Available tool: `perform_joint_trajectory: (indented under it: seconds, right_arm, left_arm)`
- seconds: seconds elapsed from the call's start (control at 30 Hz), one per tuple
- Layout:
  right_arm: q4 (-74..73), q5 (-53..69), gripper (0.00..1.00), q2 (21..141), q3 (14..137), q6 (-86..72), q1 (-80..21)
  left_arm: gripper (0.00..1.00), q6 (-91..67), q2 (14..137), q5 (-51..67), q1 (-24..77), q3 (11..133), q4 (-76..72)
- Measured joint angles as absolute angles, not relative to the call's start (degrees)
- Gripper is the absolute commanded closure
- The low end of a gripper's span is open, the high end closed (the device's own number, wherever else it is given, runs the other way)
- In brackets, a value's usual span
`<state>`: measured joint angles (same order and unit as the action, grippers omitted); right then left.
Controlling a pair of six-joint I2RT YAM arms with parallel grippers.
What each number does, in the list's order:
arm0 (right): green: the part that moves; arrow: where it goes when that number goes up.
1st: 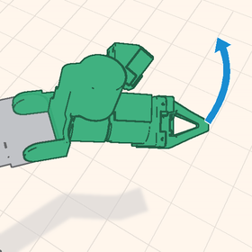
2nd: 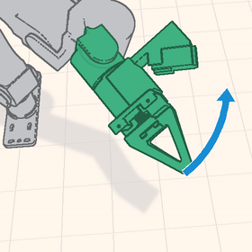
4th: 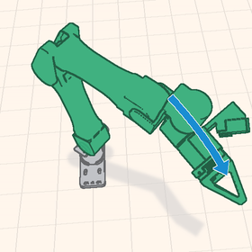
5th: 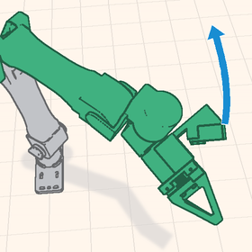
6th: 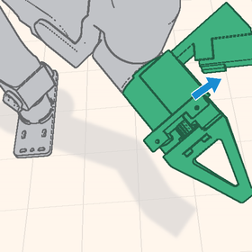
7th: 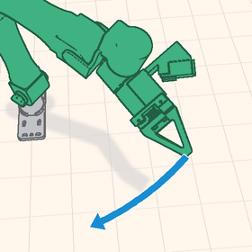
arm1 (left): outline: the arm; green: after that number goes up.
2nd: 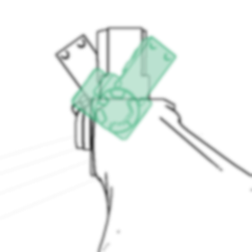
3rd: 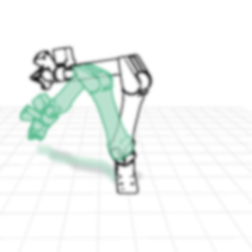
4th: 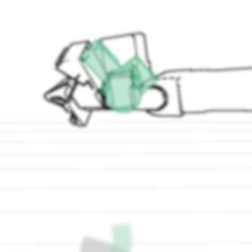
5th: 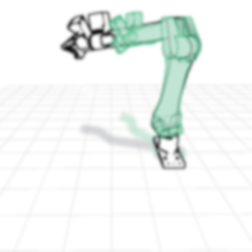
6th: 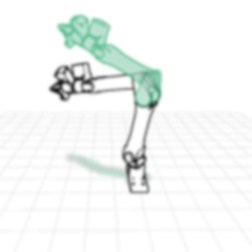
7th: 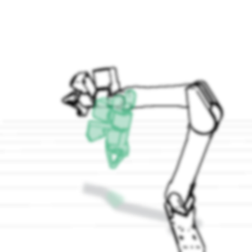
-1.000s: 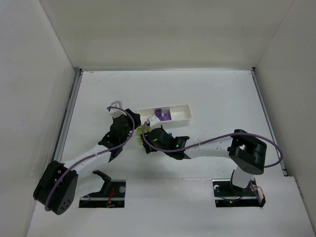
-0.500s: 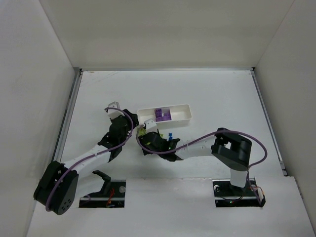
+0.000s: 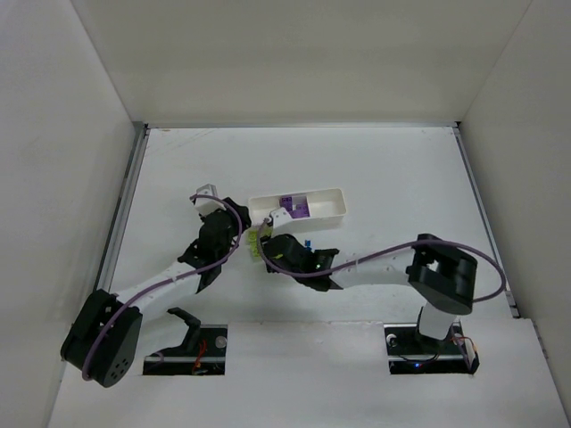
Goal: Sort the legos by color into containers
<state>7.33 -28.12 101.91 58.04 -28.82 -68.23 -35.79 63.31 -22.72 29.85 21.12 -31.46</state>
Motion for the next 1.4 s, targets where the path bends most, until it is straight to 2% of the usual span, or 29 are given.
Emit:
perform_joint_trajectory:
  seconds: [0.13, 0.3, 0.4, 0.73, 0.93, 1.0, 1.13, 1.17, 1.23, 1.4]
  right_arm:
    - [8.32, -28.1, 0.71, 89.34, 52.23, -28.75, -66.24]
    - [9.98, -26.59, 0.71, 82.87, 50.0, -28.18, -57.84]
    - [11.46, -25.19, 0.71, 83.72, 50.24, -27.66, -54.33]
    - [12.58, -23.88, 0.71, 90.48, 53.69, -24.34, -51.64]
    - [13.87, -27.49, 0.7, 90.0, 50.54, -23.75, -43.81]
    - [13.63, -28.21, 0.66, 90.0, 49.82, -23.75, -41.25]
    - [13.76, -28.93, 0.38, 90.0, 49.74, -23.62, -39.83]
    - [13.69, -28.88, 0.35, 89.97, 49.74, -23.49, -39.92]
    - [13.5, -28.8, 0.33, 89.43, 49.63, -23.29, -40.21]
    - [12.8, -28.69, 0.34, 83.33, 47.53, -22.57, -40.97]
  left_arm:
    - [0.6, -34.61, 63.4, -23.92, 31.81, 21.12, -31.44]
    - [0.61, -32.97, 62.89, -26.76, 34.89, 21.12, -29.87]
    - [0.62, -32.36, 61.65, -28.62, 37.8, 21.1, -27.83]
    - [0.65, -33.28, 50.39, -37.26, 50.52, 19.86, -14.15]
    - [0.61, -34.5, 53.49, -39.75, 53.98, 19.86, -9.52]
    - [0.6, -34.94, 56.34, -39.88, 54.46, 19.86, -8.73]
    - [0.56, -35.57, 60.99, -39.97, 55.61, 19.97, -8.29]
    - [0.56, -35.73, 61.87, -39.97, 55.88, 20.12, -8.14]
    - [0.54, -35.92, 63.64, -40.05, 56.42, 20.82, -7.86]
    - [0.53, -36.32, 67.75, -40.32, 57.04, 22.72, -7.94]
